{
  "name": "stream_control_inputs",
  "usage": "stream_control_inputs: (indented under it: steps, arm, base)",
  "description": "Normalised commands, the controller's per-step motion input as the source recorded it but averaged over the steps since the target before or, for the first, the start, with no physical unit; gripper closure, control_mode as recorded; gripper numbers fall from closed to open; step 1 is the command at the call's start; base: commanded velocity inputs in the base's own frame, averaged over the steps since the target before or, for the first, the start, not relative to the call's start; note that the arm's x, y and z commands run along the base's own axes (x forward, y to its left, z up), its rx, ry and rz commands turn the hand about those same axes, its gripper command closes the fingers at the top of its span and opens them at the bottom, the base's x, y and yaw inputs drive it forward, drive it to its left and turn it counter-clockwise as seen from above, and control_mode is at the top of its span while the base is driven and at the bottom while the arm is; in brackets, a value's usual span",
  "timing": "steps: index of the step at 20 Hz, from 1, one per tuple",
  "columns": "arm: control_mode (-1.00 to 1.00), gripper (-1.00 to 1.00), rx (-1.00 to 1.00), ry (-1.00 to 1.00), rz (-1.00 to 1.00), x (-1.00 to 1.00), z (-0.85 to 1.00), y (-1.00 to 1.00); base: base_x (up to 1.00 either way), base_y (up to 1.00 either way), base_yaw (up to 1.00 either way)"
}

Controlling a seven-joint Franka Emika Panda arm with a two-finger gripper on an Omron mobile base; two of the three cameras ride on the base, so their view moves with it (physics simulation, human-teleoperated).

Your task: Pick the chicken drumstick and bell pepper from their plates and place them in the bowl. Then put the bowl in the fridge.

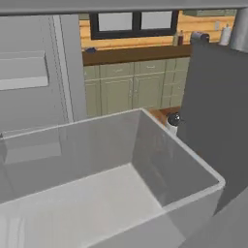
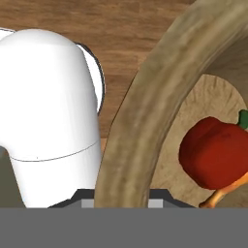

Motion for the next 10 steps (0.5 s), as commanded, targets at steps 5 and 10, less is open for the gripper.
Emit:
stream_control_inputs:
  steps: [5, 10]
  arm:
    - [1.00, 1.00, 0.00, 0.00, 0.00, 0.00, 0.00, 0.00]
    - [1.00, 1.00, 0.00, 0.00, 0.00, 0.00, 0.00, 0.00]
  base:
    - [0.45, 0.00, 0.09]
    - [0.04, 0.00, 0.13]
